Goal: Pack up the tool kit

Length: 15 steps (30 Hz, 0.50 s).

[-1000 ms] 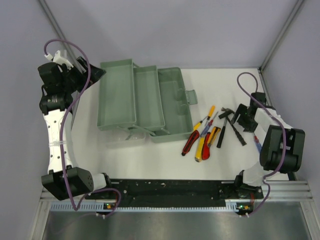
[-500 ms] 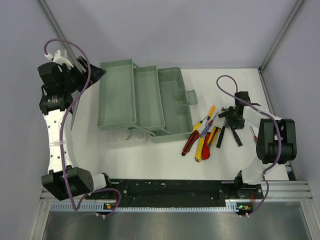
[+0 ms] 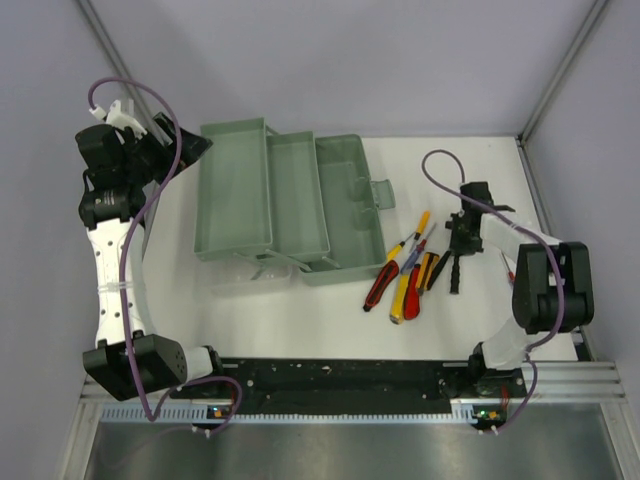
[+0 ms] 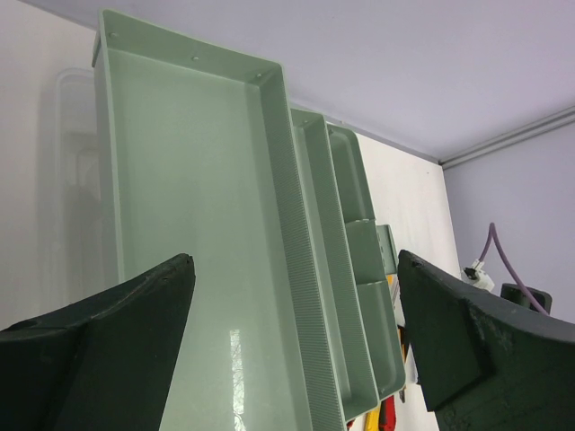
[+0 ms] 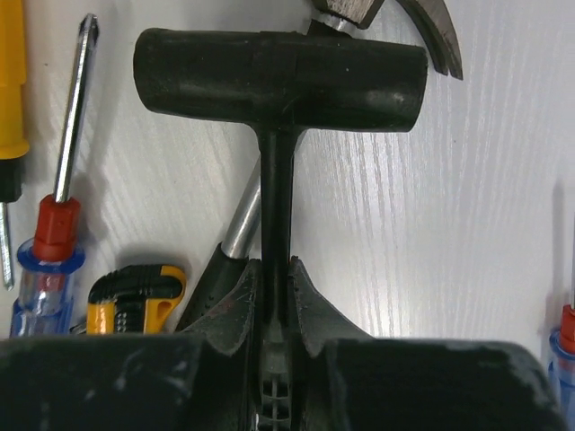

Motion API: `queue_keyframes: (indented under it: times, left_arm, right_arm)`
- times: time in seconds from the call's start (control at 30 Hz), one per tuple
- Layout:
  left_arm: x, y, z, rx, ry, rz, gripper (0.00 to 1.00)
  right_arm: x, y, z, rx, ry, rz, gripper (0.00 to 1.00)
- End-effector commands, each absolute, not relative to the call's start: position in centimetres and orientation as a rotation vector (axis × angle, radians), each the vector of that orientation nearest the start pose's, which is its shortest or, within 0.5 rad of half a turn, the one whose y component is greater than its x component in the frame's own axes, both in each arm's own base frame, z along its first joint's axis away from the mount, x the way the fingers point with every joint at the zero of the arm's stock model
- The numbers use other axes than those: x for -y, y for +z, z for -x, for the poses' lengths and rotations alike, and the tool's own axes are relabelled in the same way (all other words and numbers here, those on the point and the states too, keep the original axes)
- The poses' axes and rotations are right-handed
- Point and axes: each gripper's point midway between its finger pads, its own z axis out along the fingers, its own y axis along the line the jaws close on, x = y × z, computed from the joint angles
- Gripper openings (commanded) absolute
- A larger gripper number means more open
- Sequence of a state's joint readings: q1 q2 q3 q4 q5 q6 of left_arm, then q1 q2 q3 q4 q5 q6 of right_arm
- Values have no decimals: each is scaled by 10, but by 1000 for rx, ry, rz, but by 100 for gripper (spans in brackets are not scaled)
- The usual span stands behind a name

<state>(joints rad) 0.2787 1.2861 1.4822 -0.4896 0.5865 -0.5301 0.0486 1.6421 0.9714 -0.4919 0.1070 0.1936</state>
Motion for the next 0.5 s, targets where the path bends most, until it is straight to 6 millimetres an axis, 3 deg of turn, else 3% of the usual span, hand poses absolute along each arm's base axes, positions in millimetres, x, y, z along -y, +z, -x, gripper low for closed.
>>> queue_keyframes:
  times: [0.0,0.1,0.17,0.3,0.47]
  left_arm:
    - [11,392,-385,-1798,-715,300,97]
    - [11,394,-384,-1794,-712,300,97]
    - [11,396,-382,-1790,-709,299,97]
    - [13,401,-379,-1781,-710,297,97]
    - [18,407,-371,-1767,-735,291,97]
  right_arm:
    - [-22,97,-355,-2522,43,-233,0]
    - [-44,141,-367,-2414,157,-204,0]
    - [-70,167,-374,-2361,268,-157,0]
    - [-135,208,-388,-2285,424,-47,0]
    - [-224,236,-402,-2207,589,51,0]
